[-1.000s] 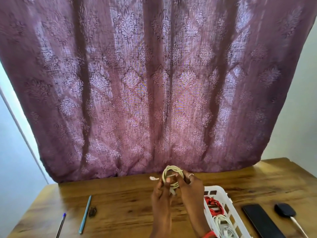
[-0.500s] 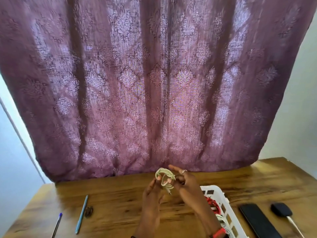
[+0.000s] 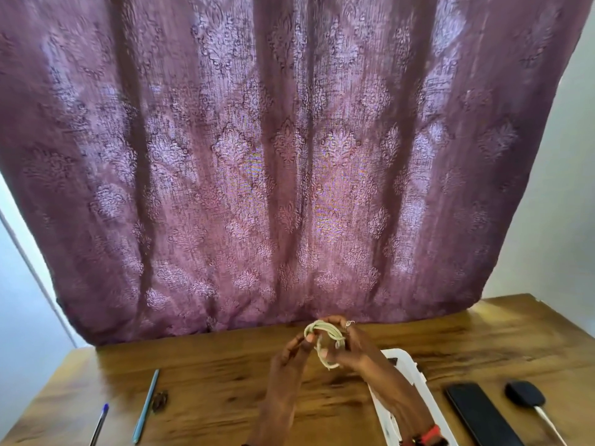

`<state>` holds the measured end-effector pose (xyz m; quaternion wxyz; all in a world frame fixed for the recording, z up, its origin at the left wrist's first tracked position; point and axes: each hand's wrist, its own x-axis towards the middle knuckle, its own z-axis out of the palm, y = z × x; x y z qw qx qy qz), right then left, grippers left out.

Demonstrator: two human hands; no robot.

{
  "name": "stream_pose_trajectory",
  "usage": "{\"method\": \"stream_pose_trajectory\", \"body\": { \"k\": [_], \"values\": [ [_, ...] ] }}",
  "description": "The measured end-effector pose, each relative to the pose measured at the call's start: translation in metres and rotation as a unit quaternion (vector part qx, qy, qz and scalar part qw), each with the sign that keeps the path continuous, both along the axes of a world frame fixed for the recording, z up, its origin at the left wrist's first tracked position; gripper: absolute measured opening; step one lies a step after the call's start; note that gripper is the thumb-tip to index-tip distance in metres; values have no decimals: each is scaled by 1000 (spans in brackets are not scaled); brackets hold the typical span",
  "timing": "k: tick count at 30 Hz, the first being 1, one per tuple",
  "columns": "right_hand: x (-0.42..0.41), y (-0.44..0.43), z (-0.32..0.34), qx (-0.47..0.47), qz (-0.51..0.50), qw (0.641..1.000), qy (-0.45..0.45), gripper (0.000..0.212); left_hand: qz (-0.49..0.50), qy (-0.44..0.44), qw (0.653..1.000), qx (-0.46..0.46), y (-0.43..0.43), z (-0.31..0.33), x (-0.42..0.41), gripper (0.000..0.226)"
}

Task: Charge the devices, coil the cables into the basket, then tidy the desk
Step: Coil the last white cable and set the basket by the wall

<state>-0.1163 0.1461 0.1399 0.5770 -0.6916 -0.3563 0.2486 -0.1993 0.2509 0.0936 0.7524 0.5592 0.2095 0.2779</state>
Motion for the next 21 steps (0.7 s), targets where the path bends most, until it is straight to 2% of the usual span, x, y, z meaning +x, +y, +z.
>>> {"method": "stream_pose_trajectory", "body": {
  "k": [8,11,12,14,16,19,21],
  "values": [
    [0,0,0,7,-27,998,-53,33,-4,10,1000,-3,2,4,6,25],
    [1,-1,-2,-1,-51,997,-61,38,-6,16,1000,11,7,4,8,6],
    [2,-3,-1,-5,-60,996,-70,40,-4,24,1000,18,12,2,9,9],
    [6,-7,2,-39,-83,991,-99,43,-7,50,998,47,21,-3,7,33],
    [12,-11,0,-82,-117,981,-133,37,-10,73,996,57,26,-7,5,39],
    [19,-11,-5,-152,-177,949,-213,17,-19,83,994,67,26,-7,2,27],
    [21,-8,-8,-166,-235,929,-232,17,-25,85,994,57,21,-7,2,13]
  ]
}}
